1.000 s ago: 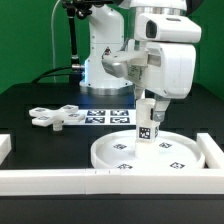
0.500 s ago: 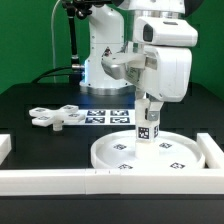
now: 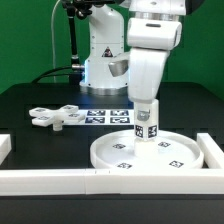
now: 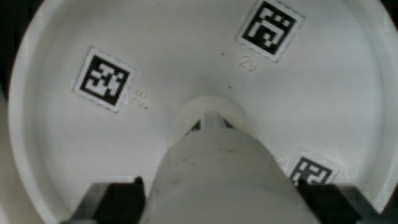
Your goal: Assemble round table
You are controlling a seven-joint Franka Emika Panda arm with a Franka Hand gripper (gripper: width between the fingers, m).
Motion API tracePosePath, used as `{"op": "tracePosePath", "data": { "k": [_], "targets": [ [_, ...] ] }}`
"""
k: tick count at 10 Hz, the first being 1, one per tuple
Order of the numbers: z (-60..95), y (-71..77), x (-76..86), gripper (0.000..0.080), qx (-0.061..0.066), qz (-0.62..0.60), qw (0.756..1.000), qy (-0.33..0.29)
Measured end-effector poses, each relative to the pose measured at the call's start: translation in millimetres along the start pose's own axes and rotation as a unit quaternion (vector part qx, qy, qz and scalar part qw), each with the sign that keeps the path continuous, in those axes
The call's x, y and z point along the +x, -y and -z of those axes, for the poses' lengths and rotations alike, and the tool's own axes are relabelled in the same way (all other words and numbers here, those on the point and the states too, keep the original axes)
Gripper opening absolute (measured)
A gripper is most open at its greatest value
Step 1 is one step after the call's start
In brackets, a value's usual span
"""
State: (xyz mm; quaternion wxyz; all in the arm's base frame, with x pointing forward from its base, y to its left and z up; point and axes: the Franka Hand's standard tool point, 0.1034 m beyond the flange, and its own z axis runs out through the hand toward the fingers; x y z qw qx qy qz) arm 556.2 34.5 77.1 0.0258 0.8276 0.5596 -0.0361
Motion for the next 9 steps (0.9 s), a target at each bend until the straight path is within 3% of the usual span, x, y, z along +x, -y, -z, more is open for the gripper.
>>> {"op": "tracePosePath", "data": {
  "k": [1,2,6,7,9],
  "targets": [
    [-0.1,0.5,1.4,0.0412,0.006,-0.041,0.999,0.0],
    [0.3,-1.2,4.2,0.0412,-0.002,-0.072,0.997,-0.006],
    [-0.2,-0.3,4.6,0.0412,0.0,-0.185,0.983,-0.006],
    [-0.3,-0.2,4.7,0.0412,0.003,-0.228,0.974,-0.008],
    [-1.3,-1.5,0.0,0.0412,0.022,-0.357,0.933,-0.03]
  ]
}}
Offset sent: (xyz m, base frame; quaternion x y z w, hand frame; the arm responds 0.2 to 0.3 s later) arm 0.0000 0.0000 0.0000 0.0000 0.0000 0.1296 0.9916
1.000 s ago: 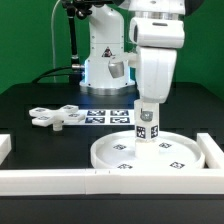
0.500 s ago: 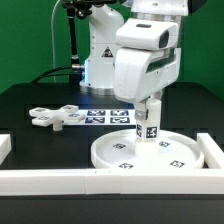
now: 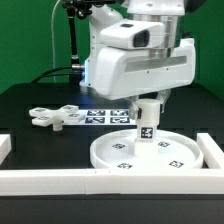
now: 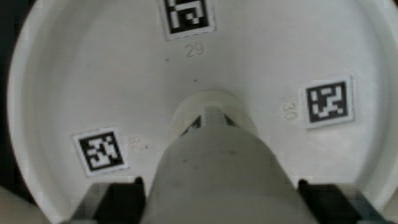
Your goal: Assemble round table
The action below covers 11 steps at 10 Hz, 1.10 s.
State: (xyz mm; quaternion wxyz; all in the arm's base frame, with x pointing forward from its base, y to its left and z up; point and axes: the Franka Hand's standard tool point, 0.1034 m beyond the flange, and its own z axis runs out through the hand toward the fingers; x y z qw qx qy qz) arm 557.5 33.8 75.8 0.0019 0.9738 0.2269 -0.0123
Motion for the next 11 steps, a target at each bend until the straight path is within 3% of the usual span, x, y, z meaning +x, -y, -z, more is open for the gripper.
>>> {"op": "tracePosePath", "data": {
  "k": [2,4,7,10,11],
  "targets": [
    [-0.7,0.5,2.2,0.0412,0.01,-0.106,0.994,-0.013],
    [-1.3,2.7,3.1,0.0412,0.024,-0.232,0.972,-0.017],
    [-1.5,3.3,3.2,0.0412,0.025,-0.302,0.953,-0.015],
    [-1.7,2.8,3.1,0.0412,0.03,-0.384,0.923,-0.014],
    [-2.0,0.5,2.8,0.0412,0.041,-0.442,0.896,-0.02]
  ]
}}
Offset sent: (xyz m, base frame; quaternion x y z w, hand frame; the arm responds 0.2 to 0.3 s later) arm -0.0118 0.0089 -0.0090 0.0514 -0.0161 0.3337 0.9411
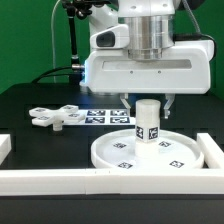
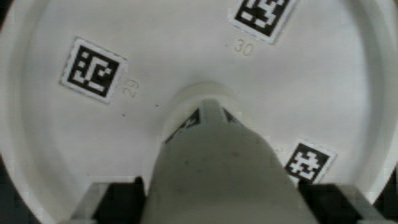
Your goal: Assemble round table
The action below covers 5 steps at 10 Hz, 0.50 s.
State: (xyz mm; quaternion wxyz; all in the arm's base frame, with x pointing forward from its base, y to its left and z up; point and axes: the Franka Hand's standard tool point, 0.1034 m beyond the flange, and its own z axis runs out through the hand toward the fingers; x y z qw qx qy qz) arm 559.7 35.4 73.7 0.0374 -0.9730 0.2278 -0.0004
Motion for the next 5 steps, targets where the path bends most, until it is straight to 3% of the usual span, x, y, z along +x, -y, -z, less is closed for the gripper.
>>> {"op": "tracePosePath", "data": {
  "k": [3,5],
  "targets": [
    [-0.4,-1.4,-0.8,0.0412,0.021,-0.174,0.984,0.009],
    [-1.3,0.5,-2.9,0.0412,0.028,-0.295,0.955,0.018]
  ]
}}
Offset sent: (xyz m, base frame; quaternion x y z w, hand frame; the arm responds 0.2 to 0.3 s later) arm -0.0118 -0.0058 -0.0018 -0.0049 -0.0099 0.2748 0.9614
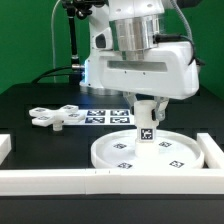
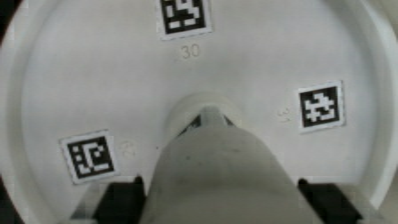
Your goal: Assemble round table
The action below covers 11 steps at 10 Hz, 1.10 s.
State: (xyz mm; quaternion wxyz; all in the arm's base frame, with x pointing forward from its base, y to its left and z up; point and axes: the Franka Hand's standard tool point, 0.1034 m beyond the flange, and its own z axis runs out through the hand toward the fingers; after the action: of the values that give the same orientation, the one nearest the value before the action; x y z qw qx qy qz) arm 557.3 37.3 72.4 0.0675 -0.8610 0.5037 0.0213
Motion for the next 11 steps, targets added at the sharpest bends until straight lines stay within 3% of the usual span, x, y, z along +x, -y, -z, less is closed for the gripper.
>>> {"op": "tracePosePath", "data": {
  "k": [4,7,8,9,11],
  "targets": [
    [-1.2,5.1,-7.7,0.0412,0.014,-0.212,0.977,0.02],
    [-1.7,5.8,-9.2,0.0412,0.017,-0.251,0.968,0.027],
    [-1.5,5.1,-10.1,0.0581,0.011,-0.223,0.974,0.028],
    [1.6,5.7,-12.9,0.0628,-0.01,-0.151,0.988,0.035],
    [3.8,11.4,-15.6,0.0645,-0.012,-0.075,0.996,0.036]
  ]
}}
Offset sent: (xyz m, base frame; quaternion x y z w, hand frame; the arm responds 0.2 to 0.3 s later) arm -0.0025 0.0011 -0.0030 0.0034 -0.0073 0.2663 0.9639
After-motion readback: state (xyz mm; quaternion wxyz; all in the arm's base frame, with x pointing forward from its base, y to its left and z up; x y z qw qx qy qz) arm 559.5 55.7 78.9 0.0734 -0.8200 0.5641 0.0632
